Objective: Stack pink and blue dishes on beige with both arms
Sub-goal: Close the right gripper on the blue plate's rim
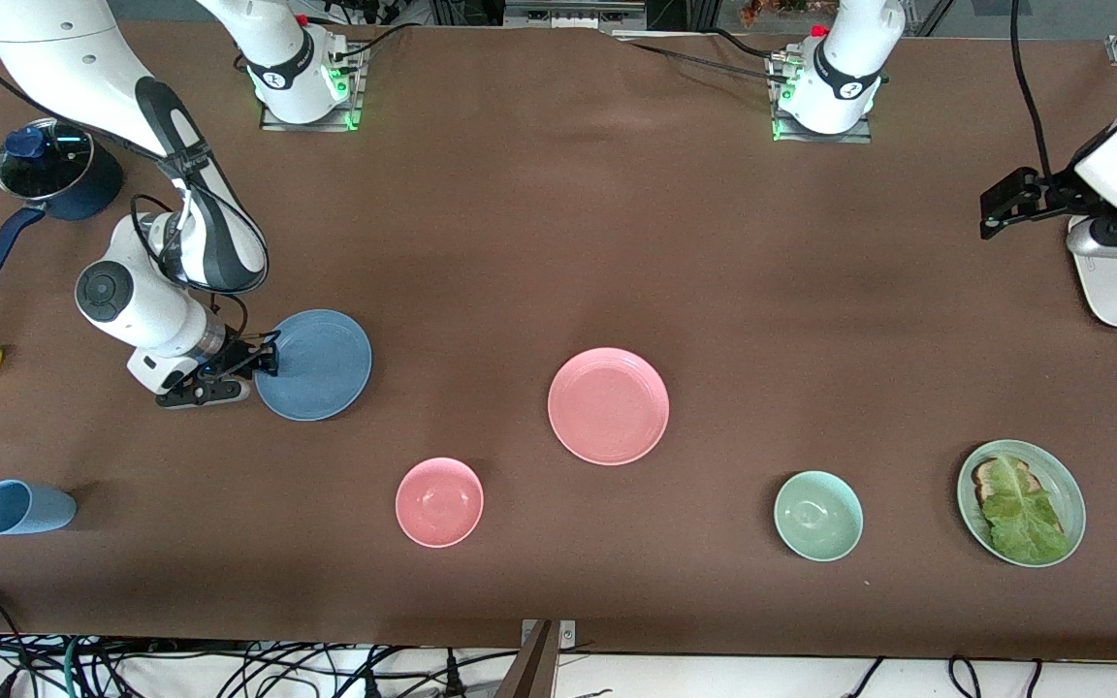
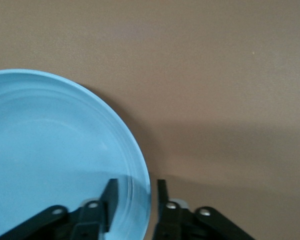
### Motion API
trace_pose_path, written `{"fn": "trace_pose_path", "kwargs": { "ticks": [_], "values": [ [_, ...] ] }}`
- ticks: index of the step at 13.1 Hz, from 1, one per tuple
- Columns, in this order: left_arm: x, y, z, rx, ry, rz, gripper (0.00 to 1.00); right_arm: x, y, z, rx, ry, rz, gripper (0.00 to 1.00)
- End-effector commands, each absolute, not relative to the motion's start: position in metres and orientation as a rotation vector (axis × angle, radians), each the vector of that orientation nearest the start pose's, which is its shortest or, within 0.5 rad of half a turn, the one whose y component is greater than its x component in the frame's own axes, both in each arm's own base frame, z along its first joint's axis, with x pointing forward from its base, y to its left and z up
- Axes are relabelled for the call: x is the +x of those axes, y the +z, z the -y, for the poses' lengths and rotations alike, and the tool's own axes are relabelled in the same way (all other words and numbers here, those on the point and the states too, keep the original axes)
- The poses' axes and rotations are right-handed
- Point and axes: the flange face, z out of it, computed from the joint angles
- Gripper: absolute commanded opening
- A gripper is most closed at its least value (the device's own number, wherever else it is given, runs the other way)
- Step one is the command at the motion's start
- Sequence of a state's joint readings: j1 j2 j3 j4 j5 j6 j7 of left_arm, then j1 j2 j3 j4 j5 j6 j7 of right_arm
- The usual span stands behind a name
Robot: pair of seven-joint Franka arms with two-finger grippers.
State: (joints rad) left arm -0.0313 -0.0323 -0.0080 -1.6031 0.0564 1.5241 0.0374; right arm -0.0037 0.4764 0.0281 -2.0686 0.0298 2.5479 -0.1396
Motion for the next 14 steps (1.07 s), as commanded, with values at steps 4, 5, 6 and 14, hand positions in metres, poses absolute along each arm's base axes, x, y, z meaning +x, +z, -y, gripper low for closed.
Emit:
{"fn": "trace_pose_path", "kwargs": {
  "ticks": [4, 5, 6, 14],
  "values": [
    [0.535, 0.620, 0.003, -3.112, 0.061, -0.107, 1.00, 0.591, 0.196, -0.015, -3.088, -0.017, 0.215, 0.04],
    [0.536, 0.619, 0.001, -3.114, 0.056, -0.100, 1.00, 0.590, 0.196, -0.014, -3.089, -0.014, 0.213, 0.00],
    [0.536, 0.618, 0.000, -3.116, 0.061, -0.098, 1.00, 0.591, 0.197, -0.015, -3.088, -0.012, 0.215, 0.00],
    [0.540, 0.614, -0.007, -3.173, 0.058, 0.013, 1.00, 0.637, 0.320, -0.056, -2.967, 0.023, 0.204, 0.00]
  ]
}}
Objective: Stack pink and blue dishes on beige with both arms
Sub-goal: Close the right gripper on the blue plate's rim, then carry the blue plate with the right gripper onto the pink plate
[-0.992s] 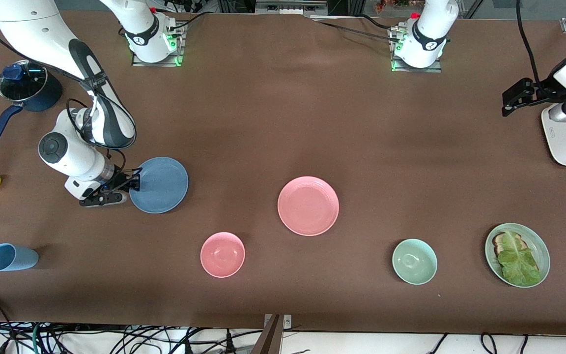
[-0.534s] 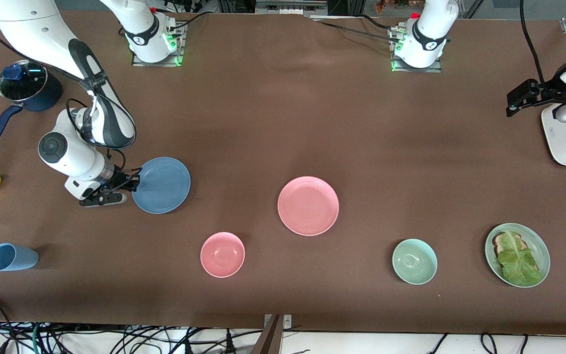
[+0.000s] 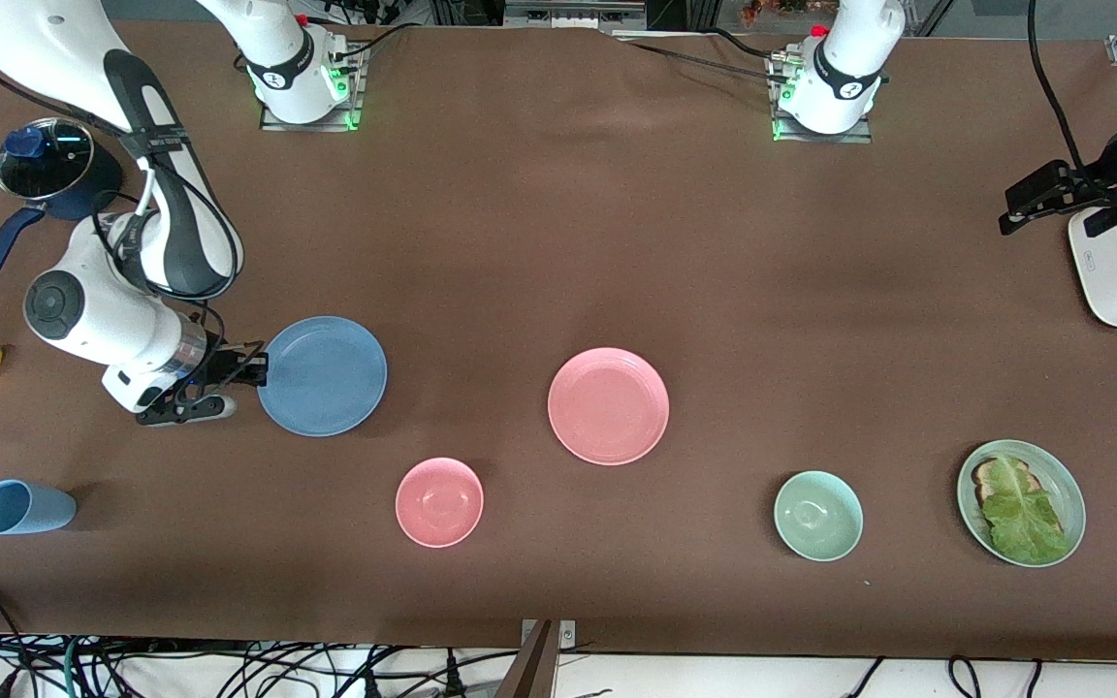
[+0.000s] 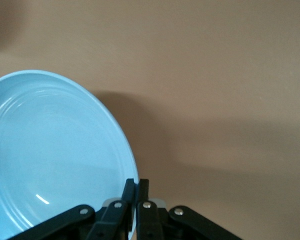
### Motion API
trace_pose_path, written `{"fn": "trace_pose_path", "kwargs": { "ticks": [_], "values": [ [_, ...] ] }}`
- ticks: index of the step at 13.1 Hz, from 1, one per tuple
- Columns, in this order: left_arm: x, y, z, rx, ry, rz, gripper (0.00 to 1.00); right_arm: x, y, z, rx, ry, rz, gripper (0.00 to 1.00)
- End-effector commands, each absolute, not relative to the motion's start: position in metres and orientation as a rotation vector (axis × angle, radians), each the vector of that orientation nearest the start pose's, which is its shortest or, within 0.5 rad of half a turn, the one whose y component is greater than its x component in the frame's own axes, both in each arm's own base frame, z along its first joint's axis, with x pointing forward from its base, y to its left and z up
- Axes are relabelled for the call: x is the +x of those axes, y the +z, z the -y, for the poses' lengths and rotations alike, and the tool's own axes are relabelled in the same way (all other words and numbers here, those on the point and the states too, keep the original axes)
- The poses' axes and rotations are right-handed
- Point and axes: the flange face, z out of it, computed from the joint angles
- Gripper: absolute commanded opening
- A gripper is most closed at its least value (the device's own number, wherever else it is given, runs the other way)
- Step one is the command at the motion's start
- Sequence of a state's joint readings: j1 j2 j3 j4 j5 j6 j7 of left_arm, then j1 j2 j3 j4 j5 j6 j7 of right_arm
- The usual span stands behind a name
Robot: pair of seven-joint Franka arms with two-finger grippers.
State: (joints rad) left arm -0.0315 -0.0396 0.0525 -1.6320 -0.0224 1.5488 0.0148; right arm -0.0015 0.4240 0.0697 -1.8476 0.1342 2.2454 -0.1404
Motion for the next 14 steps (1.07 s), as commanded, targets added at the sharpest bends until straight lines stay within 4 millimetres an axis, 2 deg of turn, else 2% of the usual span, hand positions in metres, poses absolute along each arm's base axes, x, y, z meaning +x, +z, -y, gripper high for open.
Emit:
{"fn": "trace_pose_path", "kwargs": {
  "ticks": [1, 2, 3, 6, 7, 11, 12, 14],
  "values": [
    [0.541, 0.613, -0.007, -3.171, 0.060, 0.010, 1.00, 0.639, 0.330, -0.065, -2.961, 0.009, 0.214, 0.00],
    [0.541, 0.613, -0.007, -3.171, 0.060, 0.008, 1.00, 0.641, 0.340, -0.075, -2.953, 0.000, 0.222, 0.00],
    [0.540, 0.613, -0.007, -3.171, 0.065, 0.007, 1.00, 0.644, 0.350, -0.099, -2.948, -0.006, 0.230, 0.00],
    [0.541, 0.612, -0.006, -3.171, 0.068, 0.005, 1.00, 0.631, 0.363, -0.195, -2.951, 0.000, 0.122, 0.00],
    [0.541, 0.612, -0.006, -3.171, 0.068, 0.005, 1.00, 0.627, 0.365, -0.220, -2.961, 0.000, 0.059, 0.00],
    [0.548, 0.615, -0.004, -3.168, 0.053, 0.007, 1.00, 0.611, 0.346, -0.333, -2.993, 0.008, -0.034, 0.00],
    [0.549, 0.621, -0.010, -3.171, 0.031, 0.022, 1.00, 0.608, 0.343, -0.360, -2.994, -0.001, -0.068, 0.00],
    [0.555, 0.618, -0.013, -3.179, 0.038, 0.034, 1.00, 0.606, 0.332, -0.400, -3.000, -0.023, -0.163, 0.00]
  ]
}}
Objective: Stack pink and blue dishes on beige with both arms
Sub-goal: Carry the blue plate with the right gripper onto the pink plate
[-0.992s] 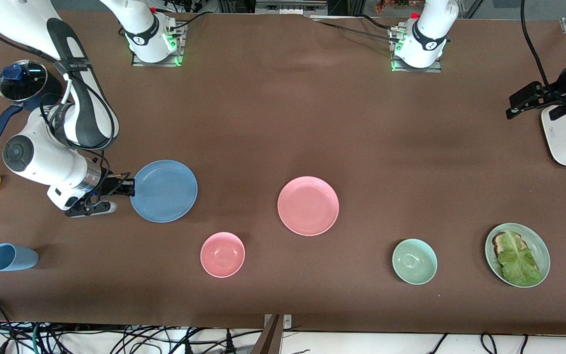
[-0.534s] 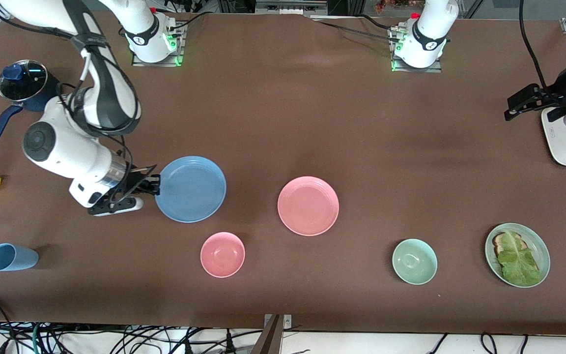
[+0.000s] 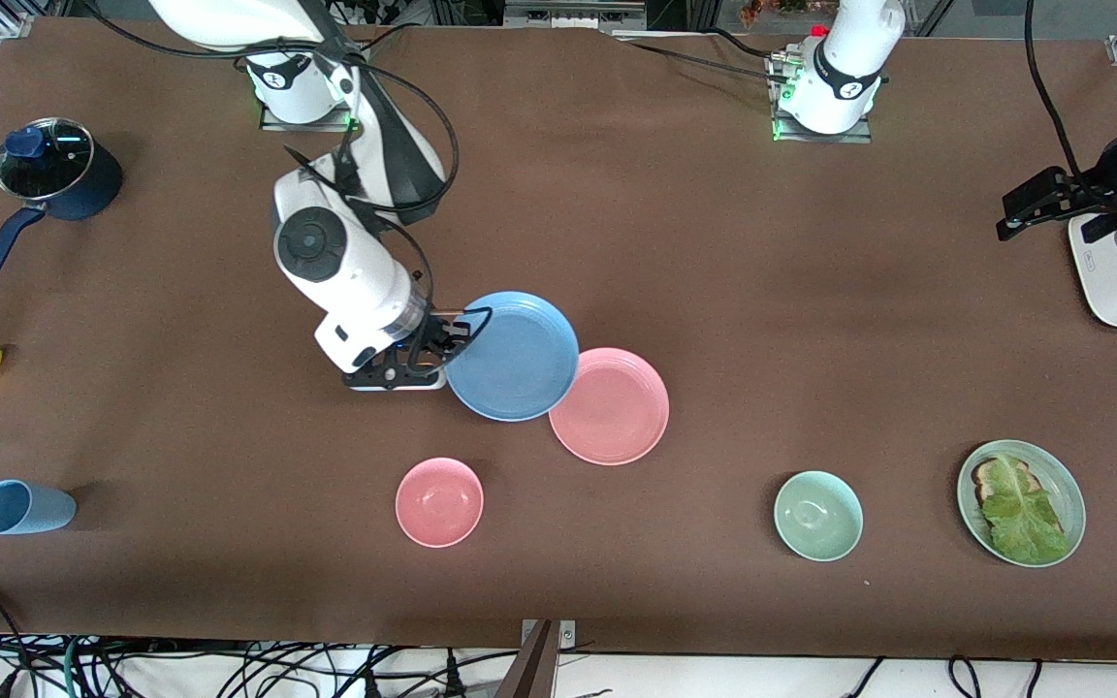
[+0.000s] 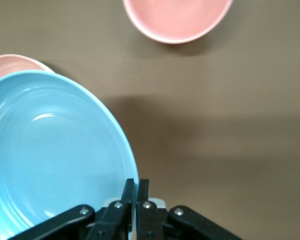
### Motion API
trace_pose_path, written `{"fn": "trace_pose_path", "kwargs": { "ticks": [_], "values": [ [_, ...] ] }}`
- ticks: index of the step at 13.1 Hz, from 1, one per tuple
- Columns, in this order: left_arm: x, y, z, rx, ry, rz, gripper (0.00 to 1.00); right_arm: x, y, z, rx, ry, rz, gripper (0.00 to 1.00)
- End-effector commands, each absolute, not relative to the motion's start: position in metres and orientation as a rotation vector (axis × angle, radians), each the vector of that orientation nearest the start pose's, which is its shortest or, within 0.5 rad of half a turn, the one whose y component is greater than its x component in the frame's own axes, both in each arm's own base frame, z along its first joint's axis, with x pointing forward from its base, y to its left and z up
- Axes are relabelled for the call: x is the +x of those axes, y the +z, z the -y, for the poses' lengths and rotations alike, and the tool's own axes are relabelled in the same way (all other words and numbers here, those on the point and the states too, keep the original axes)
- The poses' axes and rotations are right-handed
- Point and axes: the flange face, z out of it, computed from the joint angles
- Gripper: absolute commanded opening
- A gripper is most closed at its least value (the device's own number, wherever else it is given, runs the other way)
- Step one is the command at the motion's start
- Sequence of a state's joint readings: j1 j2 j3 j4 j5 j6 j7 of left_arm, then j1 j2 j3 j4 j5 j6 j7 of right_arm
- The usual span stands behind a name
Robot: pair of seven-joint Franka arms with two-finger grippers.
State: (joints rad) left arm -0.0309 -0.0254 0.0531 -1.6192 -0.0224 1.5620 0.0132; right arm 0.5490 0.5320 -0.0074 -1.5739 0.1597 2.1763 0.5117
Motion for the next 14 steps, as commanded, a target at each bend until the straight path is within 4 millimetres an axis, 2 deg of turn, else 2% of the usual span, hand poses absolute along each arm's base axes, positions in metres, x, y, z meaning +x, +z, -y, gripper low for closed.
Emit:
{"fn": "trace_pose_path", "kwargs": {
  "ticks": [1, 3, 6, 8, 11, 14],
  "values": [
    [0.556, 0.618, -0.013, -3.173, 0.038, 0.032, 1.00, 0.605, 0.323, -0.416, -3.005, -0.027, -0.220, 0.00],
    [0.557, 0.617, -0.013, -3.173, 0.038, 0.032, 1.00, 0.598, 0.310, -0.449, -3.001, -0.051, -0.314, 0.00],
    [0.557, 0.621, -0.011, -3.174, 0.035, 0.029, 1.00, 0.590, 0.292, -0.475, -2.977, -0.073, -0.409, 0.00],
    [0.557, 0.620, -0.011, -3.176, 0.038, 0.029, 1.00, 0.578, 0.274, -0.496, -2.949, -0.101, -0.483, 0.00],
    [0.558, 0.620, -0.013, -3.171, 0.040, 0.031, 1.00, 0.572, 0.258, -0.506, -2.938, -0.124, -0.501, 0.00],
    [0.558, 0.620, -0.010, -3.170, 0.041, 0.024, 1.00, 0.573, 0.256, -0.506, -2.939, -0.123, -0.503, 0.00]
  ]
}}
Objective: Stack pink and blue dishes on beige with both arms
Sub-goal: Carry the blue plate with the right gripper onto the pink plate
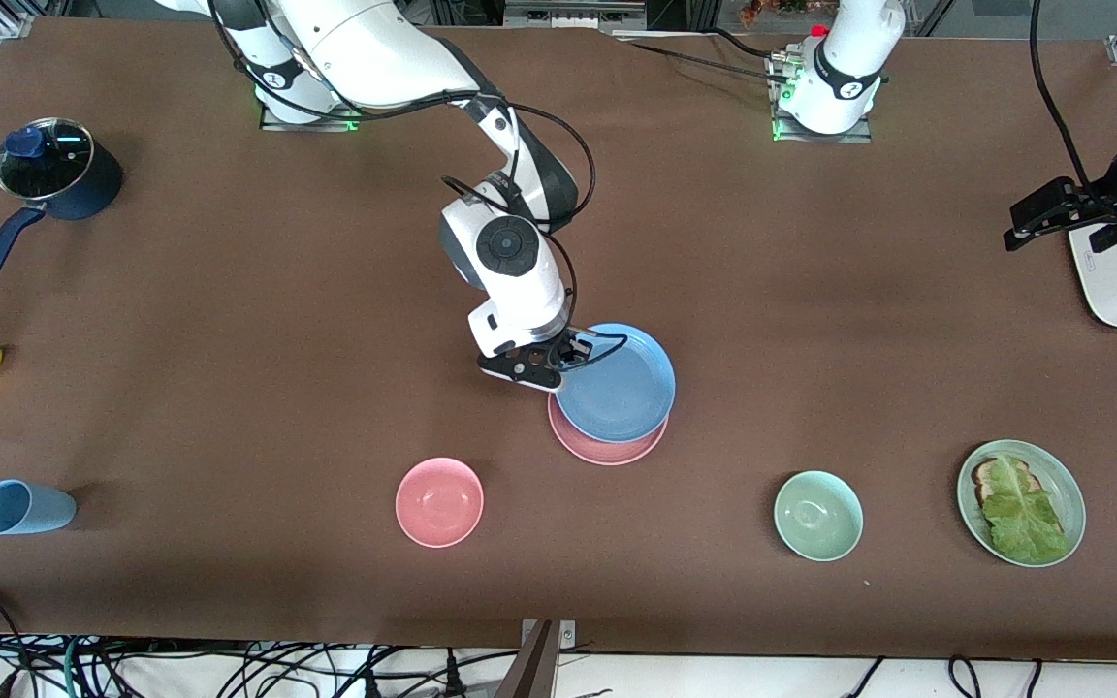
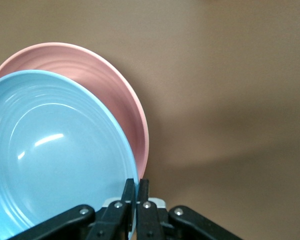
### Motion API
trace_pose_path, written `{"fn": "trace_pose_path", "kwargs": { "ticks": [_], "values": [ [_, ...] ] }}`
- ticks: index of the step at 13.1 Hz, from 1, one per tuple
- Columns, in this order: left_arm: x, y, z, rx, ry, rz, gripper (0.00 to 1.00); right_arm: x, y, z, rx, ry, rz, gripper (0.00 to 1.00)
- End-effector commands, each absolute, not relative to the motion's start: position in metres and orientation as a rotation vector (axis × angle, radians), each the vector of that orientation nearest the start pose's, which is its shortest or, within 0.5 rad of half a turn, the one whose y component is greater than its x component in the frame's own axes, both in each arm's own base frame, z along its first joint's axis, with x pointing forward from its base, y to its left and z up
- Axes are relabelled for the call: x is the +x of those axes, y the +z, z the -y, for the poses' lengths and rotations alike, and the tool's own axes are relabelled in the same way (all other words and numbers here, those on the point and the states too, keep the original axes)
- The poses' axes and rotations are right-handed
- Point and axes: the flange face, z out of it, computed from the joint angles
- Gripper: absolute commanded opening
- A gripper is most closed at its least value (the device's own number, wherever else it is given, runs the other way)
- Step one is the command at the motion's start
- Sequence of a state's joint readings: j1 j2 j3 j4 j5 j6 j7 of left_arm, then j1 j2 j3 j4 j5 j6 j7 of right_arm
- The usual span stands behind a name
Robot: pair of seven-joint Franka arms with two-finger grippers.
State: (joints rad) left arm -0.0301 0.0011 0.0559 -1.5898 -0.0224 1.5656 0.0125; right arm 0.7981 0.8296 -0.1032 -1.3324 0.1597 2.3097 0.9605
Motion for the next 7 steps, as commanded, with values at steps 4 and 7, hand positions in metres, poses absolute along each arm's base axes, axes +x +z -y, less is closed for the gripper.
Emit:
{"fn": "trace_pose_path", "kwargs": {
  "ticks": [4, 7],
  "values": [
    [0.558, 0.619, -0.010, -3.170, 0.040, 0.019, 1.00, 0.576, 0.247, -0.508, -2.924, -0.147, -0.503, 0.00],
    [0.560, 0.615, -0.010, -3.171, 0.050, 0.019, 1.00, 0.576, 0.244, -0.508, -2.924, -0.148, -0.503, 0.00]
  ]
}}
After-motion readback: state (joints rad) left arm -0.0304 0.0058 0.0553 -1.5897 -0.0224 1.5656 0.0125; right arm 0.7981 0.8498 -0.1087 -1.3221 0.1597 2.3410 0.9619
